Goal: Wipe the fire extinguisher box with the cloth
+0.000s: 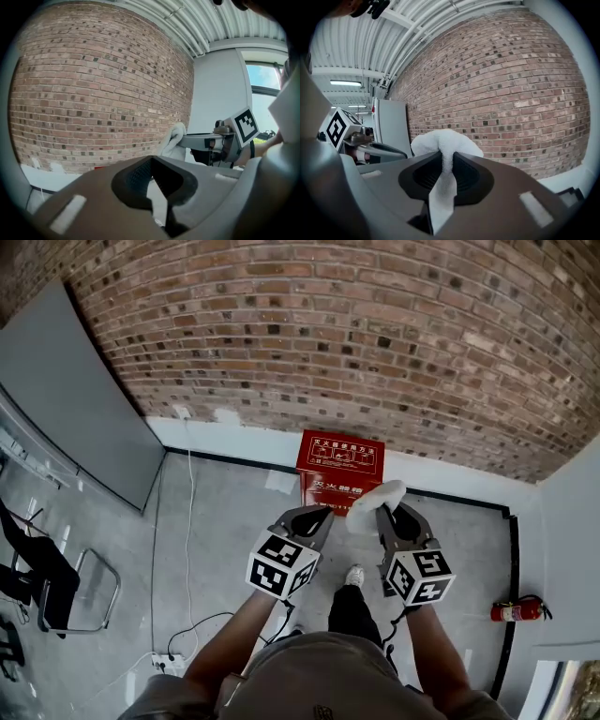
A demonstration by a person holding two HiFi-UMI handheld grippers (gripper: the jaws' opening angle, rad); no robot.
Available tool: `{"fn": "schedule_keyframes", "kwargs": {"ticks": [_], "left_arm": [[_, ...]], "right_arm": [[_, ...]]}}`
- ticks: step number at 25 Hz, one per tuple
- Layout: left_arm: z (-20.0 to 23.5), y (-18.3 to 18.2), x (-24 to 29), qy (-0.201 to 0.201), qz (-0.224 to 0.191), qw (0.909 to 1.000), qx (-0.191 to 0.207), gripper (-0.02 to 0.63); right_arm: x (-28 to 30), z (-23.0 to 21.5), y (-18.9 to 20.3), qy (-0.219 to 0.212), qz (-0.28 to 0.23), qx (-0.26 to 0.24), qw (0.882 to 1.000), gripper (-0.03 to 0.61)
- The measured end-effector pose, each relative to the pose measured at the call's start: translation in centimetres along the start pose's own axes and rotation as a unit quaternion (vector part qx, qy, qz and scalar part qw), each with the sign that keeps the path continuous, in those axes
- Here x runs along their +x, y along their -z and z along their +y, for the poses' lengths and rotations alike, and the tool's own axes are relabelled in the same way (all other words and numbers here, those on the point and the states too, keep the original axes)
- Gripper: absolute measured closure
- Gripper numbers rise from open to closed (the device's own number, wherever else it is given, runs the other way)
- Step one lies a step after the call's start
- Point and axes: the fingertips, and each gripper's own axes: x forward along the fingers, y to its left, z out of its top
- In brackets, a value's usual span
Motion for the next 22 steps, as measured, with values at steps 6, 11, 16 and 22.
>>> {"fn": "schedule_keyframes", "kwargs": {"ticks": [6,11,16,22], "left_arm": [[2.7,-0.8,8.0,-0.014,0.03,0.9994,-0.009,0.614],[5.1,-1.3,14.6,-0.034,0.056,0.9975,-0.027,0.614],[7.3,-1.1,19.9,-0.051,0.084,0.9944,-0.037,0.614],[11.1,2.0,24.0,-0.067,0.115,0.9894,-0.058,0.614]], "right_arm": [[5.9,-7.9,0.0,-0.01,0.015,0.018,1.0,0.485],[10.2,-14.8,0.4,-0.011,0.032,0.033,0.999,0.485],[15.2,-20.3,2.1,-0.019,0.063,0.039,0.997,0.485],[21.1,-24.5,8.5,-0.011,0.138,0.037,0.99,0.485]]}}
